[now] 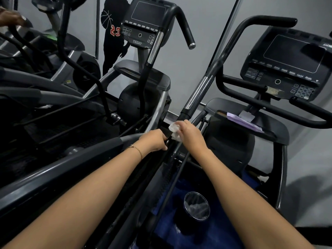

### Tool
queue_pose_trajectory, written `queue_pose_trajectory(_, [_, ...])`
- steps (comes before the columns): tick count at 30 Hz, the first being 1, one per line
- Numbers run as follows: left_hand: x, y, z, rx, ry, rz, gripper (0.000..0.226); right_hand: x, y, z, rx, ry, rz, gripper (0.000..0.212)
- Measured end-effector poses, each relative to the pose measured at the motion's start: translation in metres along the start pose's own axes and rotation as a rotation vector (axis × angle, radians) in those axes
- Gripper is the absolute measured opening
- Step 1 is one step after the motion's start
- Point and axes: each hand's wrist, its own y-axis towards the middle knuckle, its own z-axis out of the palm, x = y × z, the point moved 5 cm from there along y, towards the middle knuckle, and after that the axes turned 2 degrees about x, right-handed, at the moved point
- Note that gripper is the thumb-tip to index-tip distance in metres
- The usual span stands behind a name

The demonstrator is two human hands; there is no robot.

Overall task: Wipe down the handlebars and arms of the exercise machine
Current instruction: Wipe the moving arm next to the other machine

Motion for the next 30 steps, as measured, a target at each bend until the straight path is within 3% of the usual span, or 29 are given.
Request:
queue_pose_trajectory(4, [0.003,0.003,0.002,0.012,-0.018,0.013,0.011,0.009,-0.016,0.014,0.017,-0.045,-0.080,0.012])
queue_pose_trajectory(6, [0.003,0.003,0.002,0.005,-0.022,0.010,0.010,0.009,-0.015,0.012,0.041,-0.067,-0.117,0.011])
queue_pose_trajectory(8, [0.004,0.002,0.002,0.006,-0.054,0.016,0.021,0.000,-0.002,0.004,0.011,-0.037,-0.067,0.007])
queue_pose_trajectory(11, [0.004,0.000,0.001,-0.005,-0.071,0.021,0.043,-0.007,0.004,0.005,-0.014,0.070,0.084,0.021])
queue_pose_trajectory(15, [0.005,0.003,0.003,0.003,-0.056,0.039,0.025,0.009,-0.021,0.027,0.048,0.026,-0.070,0.024])
queue_pose_trajectory(17, [0.006,0.003,0.003,-0.004,-0.068,0.038,0.025,0.008,-0.020,0.019,0.040,0.026,-0.105,0.016])
queue_pose_trajectory(19, [0.007,0.002,0.003,-0.006,-0.106,0.029,0.030,0.000,-0.007,0.008,-0.036,0.087,0.000,0.010])
queue_pose_trajectory(22, [0.008,0.001,0.003,-0.014,-0.092,0.020,0.043,0.002,-0.006,0.002,-0.107,0.059,0.156,0.024])
queue_pose_trajectory(25, [0.006,0.000,0.002,-0.020,-0.034,0.047,0.008,0.013,-0.024,0.022,-0.058,0.093,0.102,0.026])
queue_pose_trajectory(26, [0.005,0.001,0.002,-0.025,-0.046,0.055,0.008,0.014,-0.030,0.023,-0.027,0.163,0.099,0.025])
queue_pose_trajectory(28, [0.006,0.002,0.002,0.025,-0.183,0.041,0.021,0.006,-0.029,0.019,0.004,0.302,0.178,0.012])
queue_pose_trajectory(30, [0.007,0.003,0.001,0.103,-0.361,-0.002,0.039,-0.004,-0.018,0.007,-0.026,0.430,0.264,0.012])
